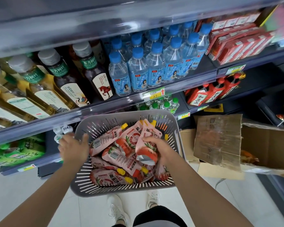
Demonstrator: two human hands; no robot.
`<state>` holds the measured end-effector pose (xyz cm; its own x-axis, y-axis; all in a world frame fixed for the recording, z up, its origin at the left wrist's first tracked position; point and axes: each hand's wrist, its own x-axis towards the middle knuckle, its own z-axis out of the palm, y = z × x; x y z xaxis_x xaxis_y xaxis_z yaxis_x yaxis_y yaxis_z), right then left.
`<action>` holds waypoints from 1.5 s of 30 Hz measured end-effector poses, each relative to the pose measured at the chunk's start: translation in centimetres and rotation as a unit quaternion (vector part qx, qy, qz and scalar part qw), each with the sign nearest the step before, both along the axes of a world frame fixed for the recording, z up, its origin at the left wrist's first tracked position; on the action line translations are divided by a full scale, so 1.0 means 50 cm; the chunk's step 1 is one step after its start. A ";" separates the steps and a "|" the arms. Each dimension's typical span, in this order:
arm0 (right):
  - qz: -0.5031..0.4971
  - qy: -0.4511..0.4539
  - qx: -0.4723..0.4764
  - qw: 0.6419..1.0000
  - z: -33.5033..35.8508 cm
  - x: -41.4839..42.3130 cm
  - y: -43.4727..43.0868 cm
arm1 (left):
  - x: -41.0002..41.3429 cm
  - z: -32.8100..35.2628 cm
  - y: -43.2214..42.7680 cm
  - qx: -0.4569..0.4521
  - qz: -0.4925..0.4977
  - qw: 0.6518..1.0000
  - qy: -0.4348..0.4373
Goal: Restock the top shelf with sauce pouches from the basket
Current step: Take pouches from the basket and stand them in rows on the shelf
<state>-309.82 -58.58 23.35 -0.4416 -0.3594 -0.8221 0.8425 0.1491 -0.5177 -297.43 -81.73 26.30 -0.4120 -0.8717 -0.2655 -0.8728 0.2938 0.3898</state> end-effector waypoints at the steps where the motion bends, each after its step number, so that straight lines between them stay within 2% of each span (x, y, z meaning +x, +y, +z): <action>1: 0.006 0.036 0.027 0.999 0.008 -0.005 0.002 | -0.005 0.005 0.018 -0.077 -0.089 0.993 0.002; 2: 0.007 0.075 0.059 0.995 0.010 -0.012 0.006 | -0.012 0.006 0.036 -0.138 -0.189 0.972 0.006; 4: 0.017 0.140 0.125 0.982 0.018 -0.024 0.017 | -0.030 -0.015 0.072 -0.175 -0.370 0.912 -0.005; 7: 0.056 0.178 0.220 0.958 0.017 -0.026 0.035 | -0.072 -0.042 0.142 -0.171 -0.503 0.846 -0.047; 9: 0.111 0.200 0.281 0.932 0.020 -0.013 0.035 | -0.099 -0.061 0.185 -0.191 -0.535 0.816 -0.110; 11: 0.181 0.213 0.333 0.900 0.022 0.004 0.026 | -0.118 -0.079 0.208 -0.208 -0.534 0.791 -0.213; 13: 0.223 0.226 0.363 0.876 0.022 0.016 0.020 | -0.134 -0.093 0.214 -0.224 -0.520 0.780 -0.268; 15: 0.227 0.230 0.371 0.871 0.023 0.022 0.023 | -0.149 -0.109 0.212 -0.238 -0.517 0.773 -0.280; 17: 0.199 0.224 0.358 0.884 0.022 0.025 0.029 | -0.163 -0.123 0.212 -0.253 -0.520 0.763 -0.289; 20: 0.149 0.203 0.325 0.912 0.004 0.022 0.037 | -0.185 -0.131 0.224 -0.246 -0.507 0.772 -0.293; 23: 0.111 0.205 0.267 0.935 -0.007 0.016 0.050 | -0.213 -0.114 0.226 -0.189 -0.469 0.808 -0.303; 25: 0.084 0.193 0.223 0.952 -0.016 0.016 0.056 | -0.232 -0.101 0.221 -0.152 -0.467 0.806 -0.331; 27: 0.027 0.157 0.151 0.976 -0.025 0.022 0.052 | -0.242 -0.089 0.222 -0.115 -0.461 0.813 -0.335; 29: -0.047 0.102 0.080 0.990 -0.029 0.028 0.046 | -0.246 -0.076 0.225 -0.065 -0.448 0.840 -0.299; 33: -0.123 0.021 -0.009 0.992 -0.027 0.015 0.060 | -0.240 -0.027 0.215 0.046 -0.420 0.868 -0.262; 35: -0.119 0.007 -0.032 0.992 -0.026 0.007 0.065 | -0.224 0.007 0.206 0.059 -0.417 0.869 -0.261; 40: -0.071 0.019 -0.026 0.997 -0.023 0.005 0.042 | -0.154 0.066 0.165 -0.045 -0.396 0.878 -0.267; 43: 0.020 0.061 0.000 0.998 -0.004 0.007 0.033 | -0.105 0.077 0.140 -0.020 -0.338 0.903 -0.263; 45: 0.082 0.088 0.052 0.991 -0.001 0.011 0.012 | -0.078 0.080 0.136 0.002 -0.304 0.916 -0.260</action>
<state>-309.27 -58.00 23.31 -0.5245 -0.3559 -0.7734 0.7006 0.3358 -0.6296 -301.33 -74.93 30.32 -0.6384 -0.5212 -0.5665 -0.6156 0.7874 -0.0307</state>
